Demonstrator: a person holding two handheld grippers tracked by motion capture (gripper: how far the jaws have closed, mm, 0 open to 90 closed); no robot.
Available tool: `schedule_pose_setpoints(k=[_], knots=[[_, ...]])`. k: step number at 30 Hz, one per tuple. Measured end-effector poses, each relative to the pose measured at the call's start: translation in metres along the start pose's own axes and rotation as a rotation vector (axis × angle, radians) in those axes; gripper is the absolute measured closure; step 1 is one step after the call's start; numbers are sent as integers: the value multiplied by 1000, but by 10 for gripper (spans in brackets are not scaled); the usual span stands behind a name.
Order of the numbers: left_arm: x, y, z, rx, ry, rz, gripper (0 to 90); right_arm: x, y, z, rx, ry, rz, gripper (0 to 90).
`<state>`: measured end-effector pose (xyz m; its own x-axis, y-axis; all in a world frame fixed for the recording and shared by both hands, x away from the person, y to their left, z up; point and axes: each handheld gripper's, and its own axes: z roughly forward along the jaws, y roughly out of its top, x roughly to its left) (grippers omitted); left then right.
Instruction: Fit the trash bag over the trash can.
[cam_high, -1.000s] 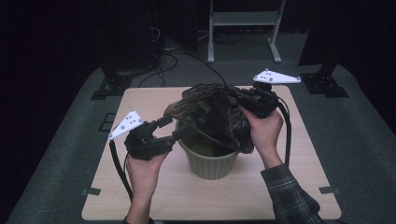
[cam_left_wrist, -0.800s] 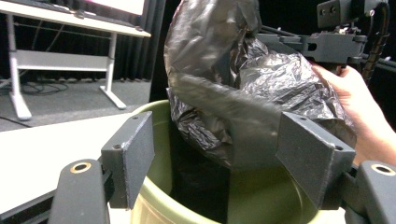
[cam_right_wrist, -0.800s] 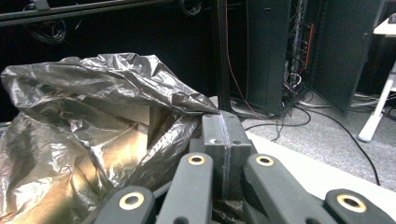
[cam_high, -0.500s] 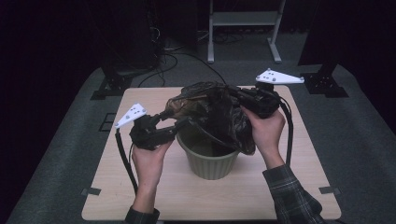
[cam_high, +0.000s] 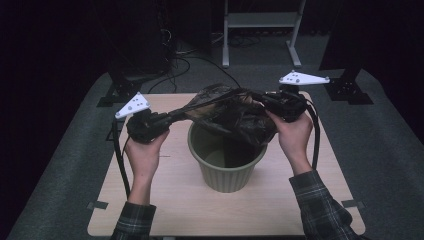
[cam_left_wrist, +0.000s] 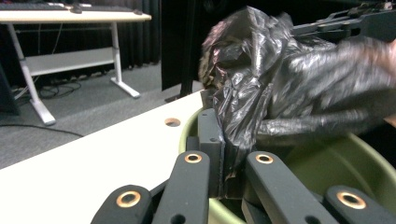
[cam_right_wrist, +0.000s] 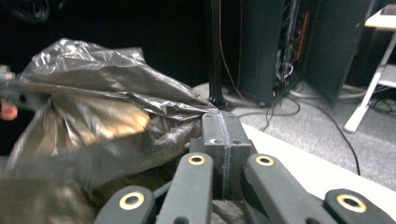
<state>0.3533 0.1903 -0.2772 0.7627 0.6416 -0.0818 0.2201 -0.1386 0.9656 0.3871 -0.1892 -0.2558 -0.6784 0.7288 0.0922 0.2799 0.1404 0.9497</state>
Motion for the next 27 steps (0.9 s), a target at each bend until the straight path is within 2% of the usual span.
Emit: schedule_pose_setpoints(k=[1, 2, 3, 4, 5, 6, 7, 8, 11, 12, 13, 16, 17, 18, 19, 20, 23, 24, 27], knots=[[6, 2, 4, 28, 10, 13, 887, -4, 1, 4, 24, 2, -3, 900], [13, 4, 11, 70, -11, 17, 886, -6, 1, 7, 39, -1, -8, 900], [13, 4, 11, 70, -11, 17, 886, -6, 1, 7, 39, -1, -8, 900], [18, 4, 16, 91, -28, 11, 886, -8, 2, 10, 61, -7, -15, 900], [21, 3, 20, 109, -25, 9, 886, -11, 2, 13, 78, -18, -25, 900], [26, -2, 28, 138, -41, -1, 885, -19, 0, 18, 107, -16, -11, 900], [26, -2, 28, 138, -41, -1, 885, -23, -2, 20, 119, -20, -7, 900], [30, -10, 37, 159, -44, -21, 885, -26, -5, 23, 131, -17, 1, 900], [37, -22, 45, 188, -37, -47, 886, -33, -15, 33, 175, -22, 18, 900], [37, -22, 45, 188, -37, -47, 886, -33, -15, 33, 175, -22, 18, 900], [42, -30, 48, 195, -36, -72, 886, -37, -22, 40, 195, -15, 31, 900], [46, -35, 48, 208, -29, -80, 887, -39, -29, 46, 224, -13, 42, 900], [49, -37, 48, 225, 5, -74, 889, -40, -31, 48, 235, -33, 39, 900], [52, -38, 46, 226, 10, -80, 889, -41, -33, 49, 246, -53, 35, 900], [55, -39, 45, 213, 0, -97, 889, -44, -35, 50, 252, -51, 51, 900], [56, -40, 42, 199, -11, -106, 888, -47, -37, 50, 247, -42, 69, 900], [53, -38, 36, 159, -46, -95, 885, -50, -38, 42, 205, -9, 92, 894], [50, -37, 34, 152, -51, -90, 885, -49, -35, 37, 177, -11, 93, 765], [43, -33, 28, 137, -60, -80, 885, -43, -21, 17, 118, 38, 97, 658]])
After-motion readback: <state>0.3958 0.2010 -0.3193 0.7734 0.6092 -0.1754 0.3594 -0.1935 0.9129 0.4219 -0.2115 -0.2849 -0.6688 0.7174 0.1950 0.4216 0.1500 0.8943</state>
